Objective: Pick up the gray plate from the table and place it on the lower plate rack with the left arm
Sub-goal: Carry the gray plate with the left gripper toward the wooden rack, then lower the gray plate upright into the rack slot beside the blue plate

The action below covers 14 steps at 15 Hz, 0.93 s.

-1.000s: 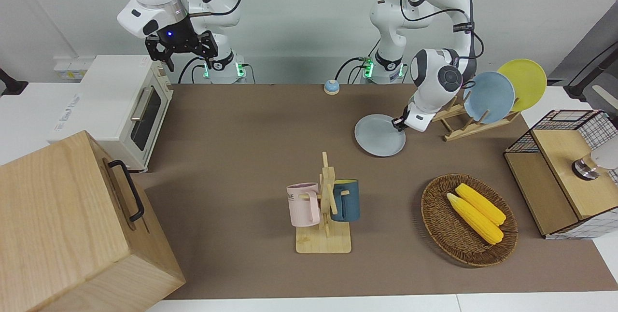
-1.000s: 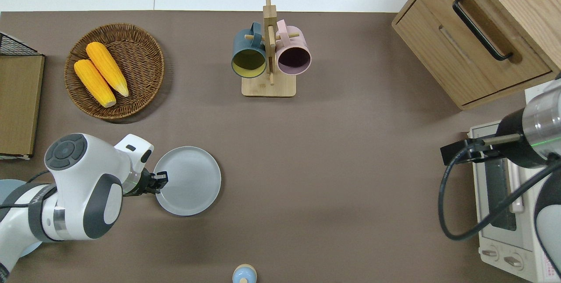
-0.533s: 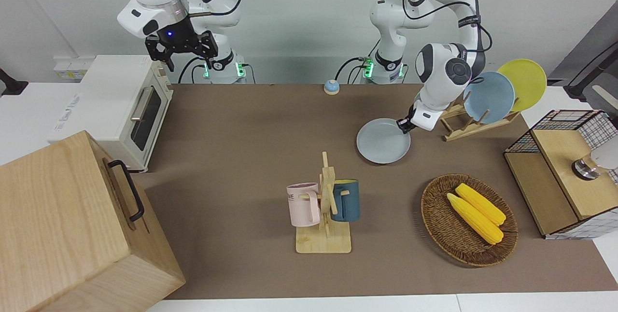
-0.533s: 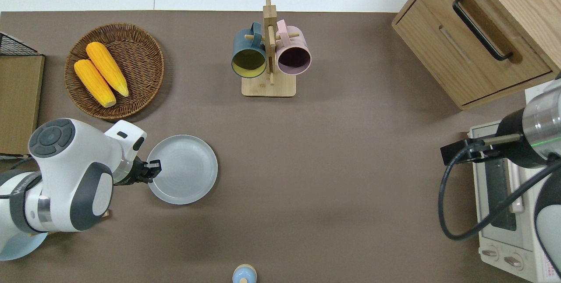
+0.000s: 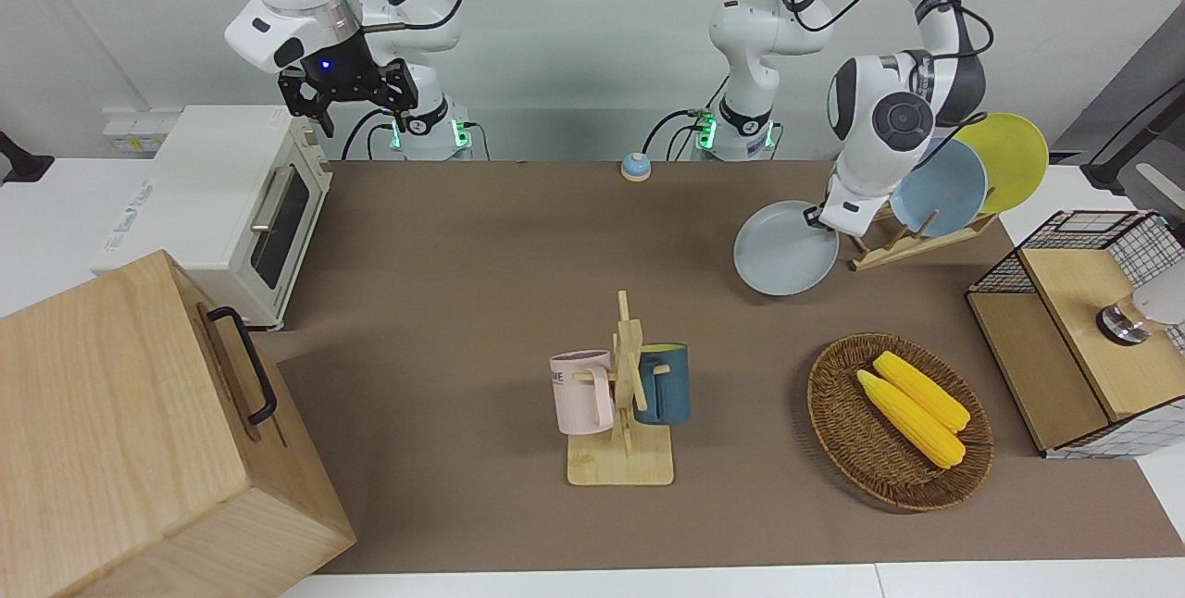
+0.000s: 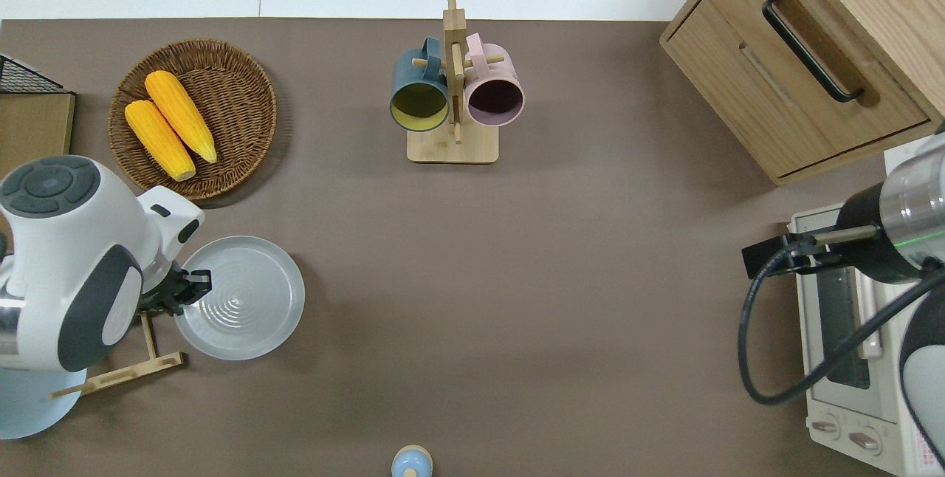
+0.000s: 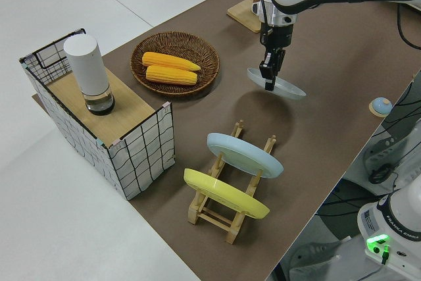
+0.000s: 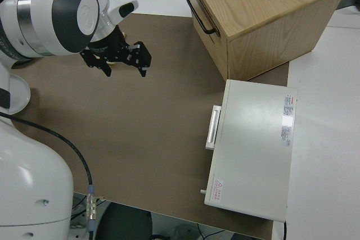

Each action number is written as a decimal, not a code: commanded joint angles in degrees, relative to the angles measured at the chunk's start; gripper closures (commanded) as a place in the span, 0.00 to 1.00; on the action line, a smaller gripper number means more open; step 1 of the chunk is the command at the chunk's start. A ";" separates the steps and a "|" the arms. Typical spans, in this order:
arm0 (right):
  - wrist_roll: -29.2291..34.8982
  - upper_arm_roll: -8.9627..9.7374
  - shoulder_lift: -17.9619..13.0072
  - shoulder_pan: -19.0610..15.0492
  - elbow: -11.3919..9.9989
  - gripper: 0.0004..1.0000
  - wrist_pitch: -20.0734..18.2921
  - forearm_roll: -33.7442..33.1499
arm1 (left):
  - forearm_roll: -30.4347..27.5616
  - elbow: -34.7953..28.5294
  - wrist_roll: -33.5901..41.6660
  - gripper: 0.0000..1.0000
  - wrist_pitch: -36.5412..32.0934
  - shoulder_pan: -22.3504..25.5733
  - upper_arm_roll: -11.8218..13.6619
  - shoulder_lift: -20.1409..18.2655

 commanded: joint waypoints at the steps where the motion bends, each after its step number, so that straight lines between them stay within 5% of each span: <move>1: -0.19 0.38 -0.27 -0.85 0.35 0.01 -0.87 0.20 | 7.33 5.07 -2.67 1.00 -10.13 -0.69 0.47 0.00; 8: -0.19 0.38 -0.27 -0.85 0.35 0.01 -0.87 0.20 | 26.84 5.95 -7.59 1.00 -20.34 -2.09 -0.50 -0.35; 14: -0.19 0.38 -0.27 -0.85 0.35 0.01 -0.87 0.20 | 34.33 5.52 -14.43 1.00 -25.18 -2.09 -3.05 0.53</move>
